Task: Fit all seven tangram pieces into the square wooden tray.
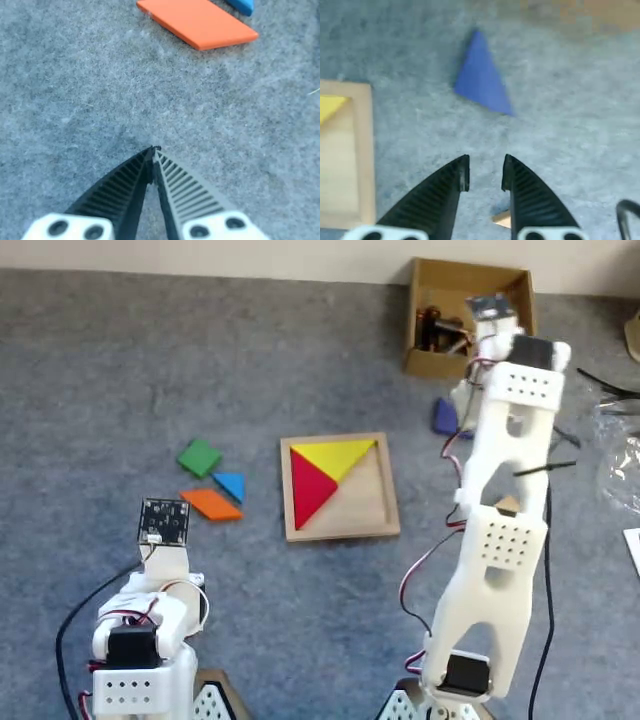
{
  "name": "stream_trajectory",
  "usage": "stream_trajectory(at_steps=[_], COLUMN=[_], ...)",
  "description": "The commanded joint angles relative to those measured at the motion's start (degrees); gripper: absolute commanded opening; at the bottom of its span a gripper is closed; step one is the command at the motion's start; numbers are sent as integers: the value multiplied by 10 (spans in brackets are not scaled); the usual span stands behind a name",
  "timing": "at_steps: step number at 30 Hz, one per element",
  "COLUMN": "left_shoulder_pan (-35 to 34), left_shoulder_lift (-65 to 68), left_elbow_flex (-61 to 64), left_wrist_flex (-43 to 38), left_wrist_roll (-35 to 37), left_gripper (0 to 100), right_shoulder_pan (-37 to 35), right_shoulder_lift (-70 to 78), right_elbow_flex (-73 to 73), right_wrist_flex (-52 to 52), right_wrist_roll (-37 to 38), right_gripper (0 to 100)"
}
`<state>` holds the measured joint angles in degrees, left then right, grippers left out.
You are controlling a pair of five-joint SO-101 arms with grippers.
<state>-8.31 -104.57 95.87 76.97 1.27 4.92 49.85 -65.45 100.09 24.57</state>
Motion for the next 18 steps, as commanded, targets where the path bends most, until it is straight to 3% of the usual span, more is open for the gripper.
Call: stream_trajectory(at_steps=[1, 18], left_shoulder_pan=[-7, -7], left_shoulder_lift=[-3, -3], left_elbow_flex=[13, 13], left_wrist_flex=[4, 4], left_wrist_roll=[-4, -4], left_gripper=[7, 7], right_shoulder_pan=[-23, -17], right_shoulder_lift=[-49, -54], right_elbow_flex=[2, 7], right_wrist_flex=[3, 9], right_wrist_roll=[-4, -6], right_gripper=[111, 108])
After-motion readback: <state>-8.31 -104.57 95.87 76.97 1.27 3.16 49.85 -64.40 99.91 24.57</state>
